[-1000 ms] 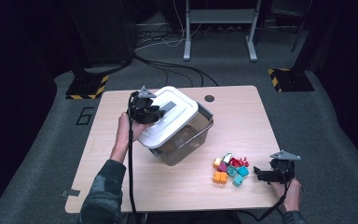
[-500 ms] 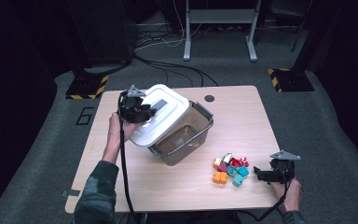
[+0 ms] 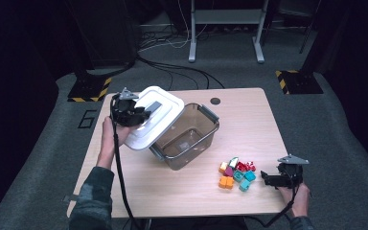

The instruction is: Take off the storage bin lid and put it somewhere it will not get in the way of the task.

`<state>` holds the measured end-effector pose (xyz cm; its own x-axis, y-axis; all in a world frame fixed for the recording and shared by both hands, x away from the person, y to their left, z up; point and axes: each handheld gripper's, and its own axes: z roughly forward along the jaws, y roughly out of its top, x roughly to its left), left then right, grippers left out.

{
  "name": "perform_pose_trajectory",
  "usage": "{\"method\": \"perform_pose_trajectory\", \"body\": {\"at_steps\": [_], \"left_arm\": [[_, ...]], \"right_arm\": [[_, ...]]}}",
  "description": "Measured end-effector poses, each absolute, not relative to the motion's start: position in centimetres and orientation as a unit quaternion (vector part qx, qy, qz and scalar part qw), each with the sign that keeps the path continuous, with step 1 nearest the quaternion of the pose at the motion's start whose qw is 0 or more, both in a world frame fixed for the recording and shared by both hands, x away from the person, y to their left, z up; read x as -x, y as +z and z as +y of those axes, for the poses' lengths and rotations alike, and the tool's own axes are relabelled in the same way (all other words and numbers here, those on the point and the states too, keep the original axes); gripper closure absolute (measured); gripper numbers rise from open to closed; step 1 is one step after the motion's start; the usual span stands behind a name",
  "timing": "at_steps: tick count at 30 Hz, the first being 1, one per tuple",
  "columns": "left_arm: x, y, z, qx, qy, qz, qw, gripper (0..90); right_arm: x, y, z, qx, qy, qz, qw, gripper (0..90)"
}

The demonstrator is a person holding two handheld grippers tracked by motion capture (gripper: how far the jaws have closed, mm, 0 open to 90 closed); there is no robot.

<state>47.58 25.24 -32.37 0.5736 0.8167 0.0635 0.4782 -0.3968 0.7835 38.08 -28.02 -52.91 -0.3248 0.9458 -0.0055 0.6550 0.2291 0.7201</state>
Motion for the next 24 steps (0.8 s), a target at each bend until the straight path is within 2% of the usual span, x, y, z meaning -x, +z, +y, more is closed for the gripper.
{"method": "perform_pose_trajectory", "body": {"at_steps": [24], "left_arm": [[-47.0, -32.8, 30.0, -0.769, 0.253, 0.457, 0.368, 66.5]], "right_arm": [[-38.1, -52.9, -28.0, -0.534, 0.317, 0.75, 0.229, 0.3]]}}
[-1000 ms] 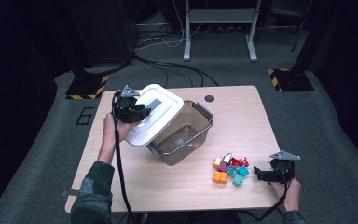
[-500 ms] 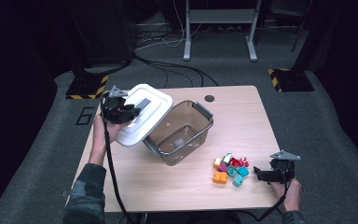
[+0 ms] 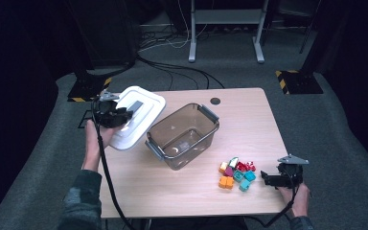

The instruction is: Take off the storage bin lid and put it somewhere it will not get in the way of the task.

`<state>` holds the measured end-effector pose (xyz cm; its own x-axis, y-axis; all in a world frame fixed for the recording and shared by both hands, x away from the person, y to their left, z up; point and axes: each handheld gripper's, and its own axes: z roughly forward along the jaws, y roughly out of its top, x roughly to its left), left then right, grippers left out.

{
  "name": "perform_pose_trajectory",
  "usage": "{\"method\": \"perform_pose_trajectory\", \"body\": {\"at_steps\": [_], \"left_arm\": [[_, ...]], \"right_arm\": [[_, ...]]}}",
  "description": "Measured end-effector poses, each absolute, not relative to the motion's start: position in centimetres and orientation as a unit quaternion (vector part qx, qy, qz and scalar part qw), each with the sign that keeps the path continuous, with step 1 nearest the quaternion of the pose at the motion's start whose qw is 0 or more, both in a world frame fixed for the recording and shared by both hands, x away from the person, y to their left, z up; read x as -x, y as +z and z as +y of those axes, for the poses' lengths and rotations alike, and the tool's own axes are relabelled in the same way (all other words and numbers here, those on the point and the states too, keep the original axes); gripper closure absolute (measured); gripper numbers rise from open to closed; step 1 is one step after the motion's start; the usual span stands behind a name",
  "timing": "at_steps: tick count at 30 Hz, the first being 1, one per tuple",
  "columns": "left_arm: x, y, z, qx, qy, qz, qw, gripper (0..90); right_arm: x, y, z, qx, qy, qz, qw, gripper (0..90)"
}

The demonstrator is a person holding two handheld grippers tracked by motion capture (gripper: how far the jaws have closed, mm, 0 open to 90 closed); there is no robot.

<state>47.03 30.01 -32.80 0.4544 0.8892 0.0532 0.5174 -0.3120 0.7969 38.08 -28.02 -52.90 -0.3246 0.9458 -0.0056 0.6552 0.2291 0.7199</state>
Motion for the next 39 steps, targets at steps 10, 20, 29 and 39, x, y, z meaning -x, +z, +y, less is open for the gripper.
{"method": "perform_pose_trajectory", "body": {"at_steps": [10, 20, 29, 39], "left_arm": [[-46.9, -33.8, 31.8, -0.746, 0.27, 0.489, 0.362, 66.5], [-46.8, -35.3, 33.3, -0.721, 0.283, 0.523, 0.356, 66.5], [-46.9, -37.2, 33.8, -0.709, 0.287, 0.547, 0.339, 66.5], [-46.9, -39.4, 34.4, -0.699, 0.28, 0.57, 0.327, 66.5]], "right_arm": [[-38.1, -52.9, -28.0, -0.534, 0.317, 0.75, 0.229, 0.3], [-38.1, -52.9, -28.0, -0.534, 0.317, 0.749, 0.229, 0.3], [-38.1, -52.9, -28.0, -0.534, 0.317, 0.749, 0.229, 0.3], [-38.1, -52.9, -28.0, -0.534, 0.317, 0.749, 0.23, 0.3]]}}
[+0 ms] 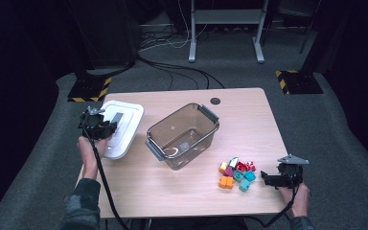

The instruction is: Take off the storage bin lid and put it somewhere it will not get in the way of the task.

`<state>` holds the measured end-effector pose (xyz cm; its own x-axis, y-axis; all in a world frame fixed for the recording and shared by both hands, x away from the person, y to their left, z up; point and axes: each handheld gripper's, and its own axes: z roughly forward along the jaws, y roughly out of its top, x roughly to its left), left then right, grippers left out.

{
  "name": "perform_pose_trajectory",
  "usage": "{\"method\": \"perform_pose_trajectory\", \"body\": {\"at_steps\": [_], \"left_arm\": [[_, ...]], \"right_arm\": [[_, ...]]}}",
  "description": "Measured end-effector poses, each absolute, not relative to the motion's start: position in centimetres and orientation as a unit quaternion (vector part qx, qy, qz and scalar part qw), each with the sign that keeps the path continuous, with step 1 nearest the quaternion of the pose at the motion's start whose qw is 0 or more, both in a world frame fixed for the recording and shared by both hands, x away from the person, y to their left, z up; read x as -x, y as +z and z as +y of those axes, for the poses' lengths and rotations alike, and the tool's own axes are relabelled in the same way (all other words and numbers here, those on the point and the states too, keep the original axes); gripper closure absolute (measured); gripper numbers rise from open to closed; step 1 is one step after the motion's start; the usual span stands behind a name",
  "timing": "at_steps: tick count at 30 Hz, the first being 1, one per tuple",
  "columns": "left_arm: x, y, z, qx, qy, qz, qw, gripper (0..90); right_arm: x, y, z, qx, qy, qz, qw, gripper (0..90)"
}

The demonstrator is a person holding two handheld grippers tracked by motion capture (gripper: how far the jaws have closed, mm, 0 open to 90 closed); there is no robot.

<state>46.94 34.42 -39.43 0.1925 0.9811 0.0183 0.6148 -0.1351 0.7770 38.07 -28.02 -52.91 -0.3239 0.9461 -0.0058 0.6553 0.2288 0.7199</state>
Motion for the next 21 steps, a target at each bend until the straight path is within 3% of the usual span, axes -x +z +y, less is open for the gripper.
{"method": "perform_pose_trajectory", "body": {"at_steps": [21], "left_arm": [[-47.2, -45.2, 35.9, -0.668, 0.258, 0.628, 0.305, 66.5]], "right_arm": [[-38.1, -52.9, -28.0, -0.535, 0.317, 0.749, 0.229, 0.2]]}}
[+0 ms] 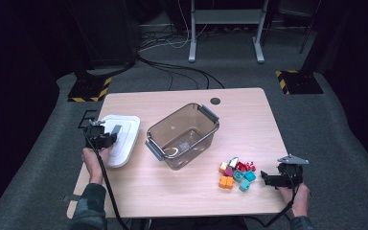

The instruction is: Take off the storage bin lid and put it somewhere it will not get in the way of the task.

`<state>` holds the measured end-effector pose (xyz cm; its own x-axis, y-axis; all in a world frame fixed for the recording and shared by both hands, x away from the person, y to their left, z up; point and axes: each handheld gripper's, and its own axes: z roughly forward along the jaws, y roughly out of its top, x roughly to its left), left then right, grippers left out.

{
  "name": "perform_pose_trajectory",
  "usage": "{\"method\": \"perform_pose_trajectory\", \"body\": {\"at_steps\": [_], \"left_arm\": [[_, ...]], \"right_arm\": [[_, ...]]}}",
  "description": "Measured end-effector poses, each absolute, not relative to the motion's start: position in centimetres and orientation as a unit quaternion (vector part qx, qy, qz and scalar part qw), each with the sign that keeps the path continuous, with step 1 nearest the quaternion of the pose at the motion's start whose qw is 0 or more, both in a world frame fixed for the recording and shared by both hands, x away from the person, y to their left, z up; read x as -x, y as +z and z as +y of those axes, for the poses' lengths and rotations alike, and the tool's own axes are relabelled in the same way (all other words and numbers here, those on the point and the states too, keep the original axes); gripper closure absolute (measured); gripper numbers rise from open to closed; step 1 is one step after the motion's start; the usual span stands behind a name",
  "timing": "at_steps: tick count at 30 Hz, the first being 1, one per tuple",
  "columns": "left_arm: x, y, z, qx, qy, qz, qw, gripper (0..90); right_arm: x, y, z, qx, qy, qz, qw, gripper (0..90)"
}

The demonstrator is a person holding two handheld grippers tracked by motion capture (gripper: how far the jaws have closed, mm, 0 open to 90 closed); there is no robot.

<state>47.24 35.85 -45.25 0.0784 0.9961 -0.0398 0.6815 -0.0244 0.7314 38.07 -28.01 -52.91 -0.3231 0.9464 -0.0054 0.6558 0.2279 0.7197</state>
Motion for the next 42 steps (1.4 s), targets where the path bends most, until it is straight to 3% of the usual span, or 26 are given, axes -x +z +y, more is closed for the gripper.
{"method": "perform_pose_trajectory", "body": {"at_steps": [25, 42], "left_arm": [[-47.1, -50.5, 36.5, -0.66, 0.242, 0.65, 0.29, 66.4], [-47.5, -50.7, 36.6, -0.665, 0.245, 0.642, 0.291, 66.0]], "right_arm": [[-38.1, -52.9, -28.0, -0.535, 0.316, 0.749, 0.23, 0.2], [-38.1, -52.9, -28.0, -0.535, 0.316, 0.749, 0.229, 0.2]]}}
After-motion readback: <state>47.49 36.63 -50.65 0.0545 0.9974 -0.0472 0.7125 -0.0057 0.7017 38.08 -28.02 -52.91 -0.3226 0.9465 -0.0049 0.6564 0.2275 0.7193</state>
